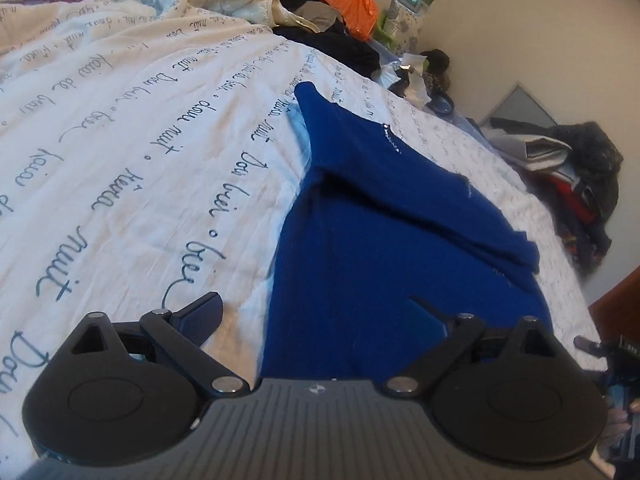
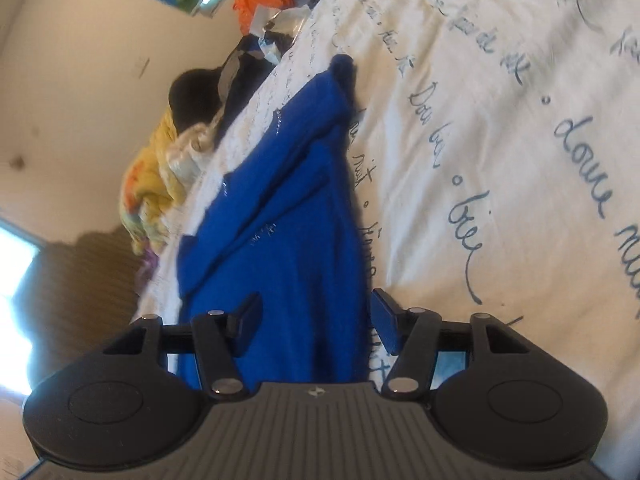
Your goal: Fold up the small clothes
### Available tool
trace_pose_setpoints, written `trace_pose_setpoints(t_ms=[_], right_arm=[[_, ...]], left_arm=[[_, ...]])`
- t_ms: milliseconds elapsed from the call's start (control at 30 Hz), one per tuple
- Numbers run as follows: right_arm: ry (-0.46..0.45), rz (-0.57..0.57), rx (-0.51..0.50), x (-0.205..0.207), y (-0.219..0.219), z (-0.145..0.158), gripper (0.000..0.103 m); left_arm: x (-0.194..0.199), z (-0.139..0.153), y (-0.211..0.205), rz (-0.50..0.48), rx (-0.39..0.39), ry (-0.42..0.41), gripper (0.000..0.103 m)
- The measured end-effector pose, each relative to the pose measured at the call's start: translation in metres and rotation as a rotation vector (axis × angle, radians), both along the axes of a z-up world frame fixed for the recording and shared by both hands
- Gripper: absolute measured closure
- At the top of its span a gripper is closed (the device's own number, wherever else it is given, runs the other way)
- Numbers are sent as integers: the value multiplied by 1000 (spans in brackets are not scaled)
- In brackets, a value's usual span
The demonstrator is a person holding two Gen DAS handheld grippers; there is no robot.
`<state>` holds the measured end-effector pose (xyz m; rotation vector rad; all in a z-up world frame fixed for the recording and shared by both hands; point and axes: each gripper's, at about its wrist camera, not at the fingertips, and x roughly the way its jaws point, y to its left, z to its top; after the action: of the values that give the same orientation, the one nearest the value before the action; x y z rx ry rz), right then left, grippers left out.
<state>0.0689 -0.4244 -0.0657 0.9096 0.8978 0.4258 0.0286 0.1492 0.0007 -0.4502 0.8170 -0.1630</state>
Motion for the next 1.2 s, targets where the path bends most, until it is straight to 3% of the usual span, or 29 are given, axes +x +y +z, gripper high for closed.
trace_pose_setpoints(t_ms=[67,100,133,167,200,233,367,433,500,533,567,600,633,667,767,833,867,900,933,967,1067,1133,1167,1200], right_arm=[[4,29,6,9,6,0,47],[0,38,-12,12,10,2,52],[3,41,-41,15,14,3,63],[21,43,-108,16,16,4,97],[25,46,-159,18,19,5,101],[19,41,-160,18,19,5,101],[-44,-9,-228,0,10,20,101],[-15,-53,-242,-7,-3,12,102],[3,-57,-141,-9,-11,0,99],[20,-65,-113,-11,-10,-1,98],[28,-59,-101,-15,-9,0,92],[27,-43,-90,-18,-7,2,84],[22,-23,-66,-24,-6,2,78],[19,-4,-30,-31,-4,1,64],[34,43,36,-43,1,-7,65],[29,41,60,-41,4,-8,66],[35,43,47,-39,5,-7,72],[45,41,33,-36,6,-6,86],[56,43,-8,-34,9,-5,98],[47,52,-57,-33,10,-2,100],[5,33,-152,-44,2,10,101],[6,-3,-145,-53,-10,7,101],[15,-18,-115,-56,-14,0,101],[13,-29,-73,-59,-16,-7,100]], left_arm=[[11,1,-5,-7,41,7,19],[15,2,-11,-3,104,7,35],[19,3,-17,-5,173,7,46],[22,3,-24,-7,247,7,70],[23,3,-27,-10,311,9,92],[25,4,-26,-22,313,12,97],[13,13,-21,-14,360,-14,98],[11,4,-18,-20,377,9,98],[3,4,-17,-30,354,-3,98],[-2,5,-14,-43,307,9,93],[-6,6,-10,-47,258,26,66],[-15,6,-5,-48,191,32,30],[-24,6,1,-33,135,28,16],[-34,4,5,-16,88,30,6],[-50,0,8,-9,8,33,11],[-51,1,6,7,14,30,22],[-49,2,2,16,63,26,45],[-46,3,-2,19,135,29,81],[-43,3,-8,20,224,31,98],[-41,3,-12,14,289,27,103],[-42,5,-10,-9,308,34,103],[-46,3,-8,-15,308,18,103],[-48,2,-6,-13,294,8,100],[-51,1,-3,-11,261,6,86]])
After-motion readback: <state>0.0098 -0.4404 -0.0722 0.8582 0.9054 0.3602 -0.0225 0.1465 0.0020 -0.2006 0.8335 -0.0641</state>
